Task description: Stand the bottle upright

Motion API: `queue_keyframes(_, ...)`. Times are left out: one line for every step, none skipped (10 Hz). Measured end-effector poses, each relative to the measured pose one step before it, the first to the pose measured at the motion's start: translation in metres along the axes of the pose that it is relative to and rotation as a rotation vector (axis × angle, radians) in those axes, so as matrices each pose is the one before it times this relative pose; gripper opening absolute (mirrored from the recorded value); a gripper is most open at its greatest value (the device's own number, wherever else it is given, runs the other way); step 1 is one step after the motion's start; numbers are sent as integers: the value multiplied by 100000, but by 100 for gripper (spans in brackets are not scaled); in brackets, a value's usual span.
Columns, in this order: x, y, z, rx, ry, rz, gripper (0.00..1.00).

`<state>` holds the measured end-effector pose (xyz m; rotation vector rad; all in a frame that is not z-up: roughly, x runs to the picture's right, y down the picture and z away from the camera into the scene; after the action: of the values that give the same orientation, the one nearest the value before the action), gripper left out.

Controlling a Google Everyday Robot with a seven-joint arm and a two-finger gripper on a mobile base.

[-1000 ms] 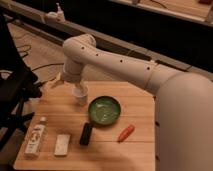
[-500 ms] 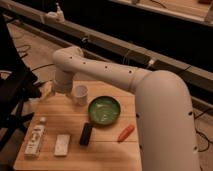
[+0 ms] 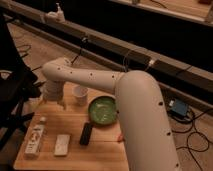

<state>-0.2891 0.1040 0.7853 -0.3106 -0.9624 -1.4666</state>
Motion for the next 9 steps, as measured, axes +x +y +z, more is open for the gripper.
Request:
queue_keyframes(184,-29,1010,-224,-462,1491,80)
queue_keyframes(275,-241,1174,559,-539,2164,80)
queue_keyframes(265,-847,1275,2661,-382,2746,80)
queue_keyframes(59,-1242,975,5057,-734,2790,80)
queue_keyframes(3,-656,479,3256,-569,1575,80)
queue_keyframes(10,-104,28,488,-30,223,80)
queue_keyframes(-7,8,9,-24,-20,-16,80)
queue_keyframes(4,-3,-40,107,-12,93,80)
queue_keyframes(75,144,89,30,0,735,80)
